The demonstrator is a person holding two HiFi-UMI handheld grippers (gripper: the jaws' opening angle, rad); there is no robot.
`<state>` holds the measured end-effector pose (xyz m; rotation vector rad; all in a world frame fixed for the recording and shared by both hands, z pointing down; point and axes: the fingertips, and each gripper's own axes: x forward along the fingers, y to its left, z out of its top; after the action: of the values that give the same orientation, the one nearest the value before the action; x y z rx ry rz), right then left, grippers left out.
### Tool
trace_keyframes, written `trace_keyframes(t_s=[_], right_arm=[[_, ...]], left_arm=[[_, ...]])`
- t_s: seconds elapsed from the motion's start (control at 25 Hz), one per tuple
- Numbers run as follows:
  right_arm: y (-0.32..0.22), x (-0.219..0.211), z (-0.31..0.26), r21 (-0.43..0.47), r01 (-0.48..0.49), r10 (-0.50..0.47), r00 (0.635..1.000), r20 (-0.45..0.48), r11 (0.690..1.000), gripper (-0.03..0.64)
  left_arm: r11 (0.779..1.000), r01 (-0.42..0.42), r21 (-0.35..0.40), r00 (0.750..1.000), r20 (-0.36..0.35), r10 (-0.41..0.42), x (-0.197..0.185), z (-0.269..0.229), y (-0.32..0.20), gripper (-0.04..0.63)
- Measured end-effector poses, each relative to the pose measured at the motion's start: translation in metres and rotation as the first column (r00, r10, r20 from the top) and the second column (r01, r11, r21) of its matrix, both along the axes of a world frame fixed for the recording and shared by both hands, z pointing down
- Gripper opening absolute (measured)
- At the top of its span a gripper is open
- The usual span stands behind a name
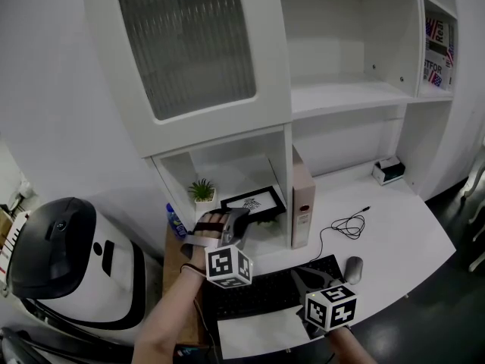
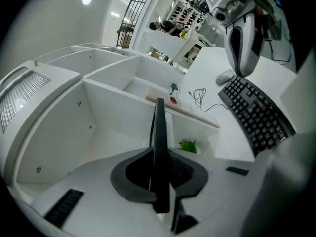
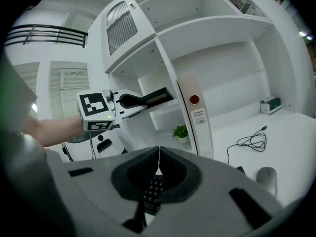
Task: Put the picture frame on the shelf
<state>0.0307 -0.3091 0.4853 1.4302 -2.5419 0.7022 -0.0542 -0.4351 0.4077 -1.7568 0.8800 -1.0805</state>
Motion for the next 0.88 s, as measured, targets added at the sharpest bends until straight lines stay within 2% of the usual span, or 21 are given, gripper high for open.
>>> trace_keyframes(t_s=[0.52, 0.88], right_arm=[[-0.005, -0.001, 0.004, -0.014, 0.001, -0.001, 1.0, 0.002, 1.0, 0.002], [-0.008, 0.0, 0.006, -0.02, 0.004, -0.004, 1.0, -0.004, 1.0, 0.002]], left_arm=[[0.999, -0.005, -0.032, 1.0, -0.019, 0.004, -0.001, 0.0, -0.017, 0.058], [0.995, 0.005, -0.104, 1.0, 0.002, -0.005, -0.002, 0.002, -0.02, 0.058]])
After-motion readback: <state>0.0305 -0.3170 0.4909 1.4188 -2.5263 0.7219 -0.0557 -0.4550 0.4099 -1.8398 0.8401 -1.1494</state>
